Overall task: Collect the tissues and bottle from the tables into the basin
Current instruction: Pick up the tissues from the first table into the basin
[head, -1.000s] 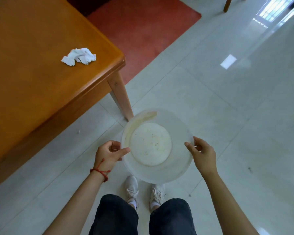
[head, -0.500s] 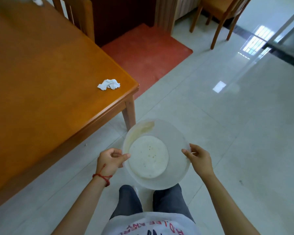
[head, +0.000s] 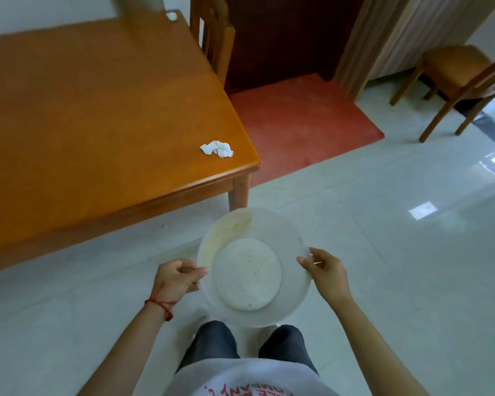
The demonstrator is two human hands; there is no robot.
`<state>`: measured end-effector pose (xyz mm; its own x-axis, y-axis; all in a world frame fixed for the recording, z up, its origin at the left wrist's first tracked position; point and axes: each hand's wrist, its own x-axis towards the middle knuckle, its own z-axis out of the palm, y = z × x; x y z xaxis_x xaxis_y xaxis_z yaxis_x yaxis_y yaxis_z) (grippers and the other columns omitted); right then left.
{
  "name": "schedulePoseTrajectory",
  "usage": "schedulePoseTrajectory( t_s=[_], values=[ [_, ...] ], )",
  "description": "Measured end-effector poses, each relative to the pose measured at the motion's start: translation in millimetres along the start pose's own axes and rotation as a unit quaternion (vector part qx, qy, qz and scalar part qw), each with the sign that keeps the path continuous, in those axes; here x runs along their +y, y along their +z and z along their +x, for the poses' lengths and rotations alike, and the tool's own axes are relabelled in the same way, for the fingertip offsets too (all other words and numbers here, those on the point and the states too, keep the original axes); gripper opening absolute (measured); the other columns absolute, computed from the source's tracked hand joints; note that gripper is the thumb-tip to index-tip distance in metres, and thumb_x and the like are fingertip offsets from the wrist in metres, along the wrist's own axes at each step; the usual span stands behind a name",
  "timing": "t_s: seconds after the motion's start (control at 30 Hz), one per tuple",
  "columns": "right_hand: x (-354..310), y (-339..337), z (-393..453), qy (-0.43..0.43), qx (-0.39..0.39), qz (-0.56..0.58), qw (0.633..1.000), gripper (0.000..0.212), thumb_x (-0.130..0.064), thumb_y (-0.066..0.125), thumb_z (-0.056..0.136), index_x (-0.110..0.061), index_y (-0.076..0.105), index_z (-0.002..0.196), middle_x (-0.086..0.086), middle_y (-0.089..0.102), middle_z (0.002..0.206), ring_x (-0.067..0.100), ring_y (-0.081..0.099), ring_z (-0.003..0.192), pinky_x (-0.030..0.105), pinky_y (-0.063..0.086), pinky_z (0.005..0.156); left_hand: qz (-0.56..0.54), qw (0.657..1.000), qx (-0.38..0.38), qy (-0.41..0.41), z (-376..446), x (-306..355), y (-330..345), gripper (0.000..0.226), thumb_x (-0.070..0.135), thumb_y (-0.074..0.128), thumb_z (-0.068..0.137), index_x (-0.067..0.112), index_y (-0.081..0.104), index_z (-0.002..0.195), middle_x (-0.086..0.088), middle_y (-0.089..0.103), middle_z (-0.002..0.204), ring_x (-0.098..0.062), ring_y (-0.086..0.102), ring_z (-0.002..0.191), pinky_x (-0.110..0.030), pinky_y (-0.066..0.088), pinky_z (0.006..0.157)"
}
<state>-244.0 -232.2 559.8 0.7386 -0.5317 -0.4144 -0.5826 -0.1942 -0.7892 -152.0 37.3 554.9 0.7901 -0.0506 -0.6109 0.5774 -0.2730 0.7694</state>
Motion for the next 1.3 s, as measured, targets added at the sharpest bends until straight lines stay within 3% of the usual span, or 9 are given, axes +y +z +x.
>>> schedulePoseTrajectory(
  t_s=[0.43, 1.0, 1.3],
  values=[
    [-42, -3, 56, -0.084, -0.126, -0.091, 0.984, 0.035, -0.027, 0.067, 0.080, -0.012, 0.062, 0.111, 0.006, 0.067, 0.094, 0.019, 0.061, 0.085, 0.027, 0.043, 0.077, -0.114, 0.988, 0.106, -0.011, -19, -8, 6, 0.027, 0.004, 0.074, 0.067, -0.007, 0.061, 0.088, -0.013, 0.064, 0.081, -0.023, 0.064, 0.075, -0.022, 0.058, 0.054],
    [-126, 51, 152, -0.213, -0.109, -0.141, 0.961, 0.039, -0.027, 0.065, 0.081, -0.011, 0.057, 0.116, 0.008, 0.062, 0.117, 0.016, 0.056, 0.095, 0.025, 0.042, 0.080, -0.194, 0.964, 0.169, -0.069, 30, -5, -11, 0.012, -0.003, 0.069, 0.070, -0.002, 0.061, 0.078, -0.014, 0.061, 0.074, -0.024, 0.059, 0.067, -0.019, 0.055, 0.046],
    [-174, 83, 226, -0.291, -0.181, -0.181, 0.922, 0.046, -0.031, 0.066, 0.081, -0.013, 0.054, 0.122, 0.008, 0.058, 0.124, 0.023, 0.056, 0.110, 0.030, 0.043, 0.087, -0.233, 0.936, 0.236, -0.116, 38, 0, 18, 0.012, -0.003, 0.069, 0.071, 0.003, 0.059, 0.070, -0.014, 0.060, 0.074, -0.025, 0.058, 0.066, -0.021, 0.056, 0.048]
  ],
)
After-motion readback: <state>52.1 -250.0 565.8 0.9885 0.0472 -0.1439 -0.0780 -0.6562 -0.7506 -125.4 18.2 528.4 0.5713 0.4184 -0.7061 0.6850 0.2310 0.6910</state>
